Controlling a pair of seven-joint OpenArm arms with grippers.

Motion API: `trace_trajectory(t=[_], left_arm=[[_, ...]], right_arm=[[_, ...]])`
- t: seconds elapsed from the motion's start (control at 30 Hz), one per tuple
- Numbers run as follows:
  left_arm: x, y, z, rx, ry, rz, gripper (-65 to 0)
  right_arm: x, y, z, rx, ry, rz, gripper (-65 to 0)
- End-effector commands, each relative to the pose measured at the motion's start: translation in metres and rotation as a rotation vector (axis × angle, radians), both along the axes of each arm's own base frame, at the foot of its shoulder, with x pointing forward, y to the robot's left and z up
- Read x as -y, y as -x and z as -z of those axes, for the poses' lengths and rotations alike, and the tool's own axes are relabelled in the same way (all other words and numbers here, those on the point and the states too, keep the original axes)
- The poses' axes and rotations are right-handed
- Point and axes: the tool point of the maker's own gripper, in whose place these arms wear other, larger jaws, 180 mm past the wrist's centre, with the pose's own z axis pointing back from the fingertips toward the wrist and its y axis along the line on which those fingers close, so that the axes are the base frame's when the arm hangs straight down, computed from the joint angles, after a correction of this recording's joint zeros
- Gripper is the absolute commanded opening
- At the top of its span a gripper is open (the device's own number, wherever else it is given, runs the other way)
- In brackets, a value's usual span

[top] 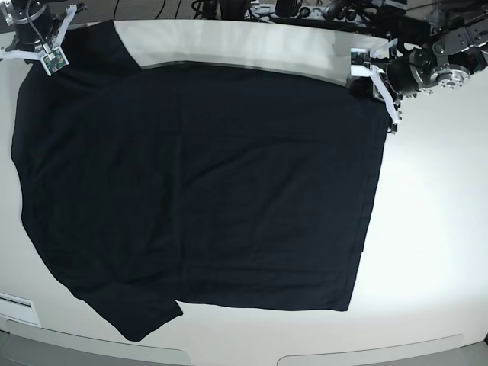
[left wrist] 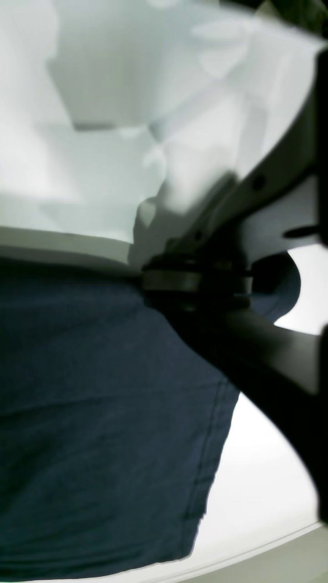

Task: Fold the T-shirt properly
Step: 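Lift the collar edge with both grippers and fold it toward the hem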

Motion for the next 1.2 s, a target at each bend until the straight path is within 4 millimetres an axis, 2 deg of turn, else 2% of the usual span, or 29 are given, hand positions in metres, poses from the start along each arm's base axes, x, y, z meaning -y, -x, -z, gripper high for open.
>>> trace_trajectory(t=[0.0, 0.2, 0.3, 0.37, 0.43, 0.47, 0.57, 0.67, 0.77, 0.87, 0.93, 1.17], left_arm=[[0.000, 0.000, -0.009, 0.017, -0.004, 0.010, -65.0], [0.002, 0.028, -0.014, 0.003, -0.038, 0.024, -65.0], [0.004, 0.040, -0.019, 0.022, -0.074, 0.073, -65.0], [0.007, 0.037, -0.027, 0.084, -0.080, 0.078, -65.0], [0.010, 0.024, -0.039, 0.189, -0.078, 0.074, -65.0], [0.013, 0.016, -0.046, 0.252, -0.070, 0.080, -65.0], [0.019, -0.008, -0.070, 0.445, -0.044, 0.076, -65.0], [0.027, -0.026, -0.085, 0.534, -0.007, 0.059, -65.0], [0.035, -0.042, -0.093, 0.566, 0.051, 0.033, -65.0], [0.033, -0.058, -0.092, 0.589, 0.070, -0.012, -65.0], [0.028, -0.070, -0.086, 0.607, 0.062, -0.041, -65.0], [0.016, -0.108, -0.063, 0.626, 0.080, -0.095, -65.0]], right_arm=[[0.002, 0.003, -0.006, 0.000, 0.019, -0.009, -65.0], [0.009, 0.039, 0.001, -0.100, 0.040, 0.041, -65.0], [0.009, 0.050, 0.000, -0.130, 0.042, 0.046, -65.0], [0.010, 0.054, 0.000, -0.138, 0.053, 0.050, -65.0], [0.017, 0.051, -0.004, -0.116, 0.096, 0.054, -65.0], [0.022, 0.046, -0.009, -0.084, 0.133, 0.052, -65.0], [0.022, 0.013, -0.024, 0.059, 0.177, -0.012, -65.0], [0.007, -0.023, -0.030, 0.158, 0.100, -0.060, -65.0], [-0.009, -0.063, -0.044, 0.277, 0.012, -0.108, -65.0], [-0.018, -0.095, -0.065, 0.397, -0.009, -0.149, -65.0], [-0.019, -0.108, -0.073, 0.446, -0.021, -0.164, -65.0], [0.011, -0.142, -0.053, 0.439, -0.076, -0.124, -65.0]])
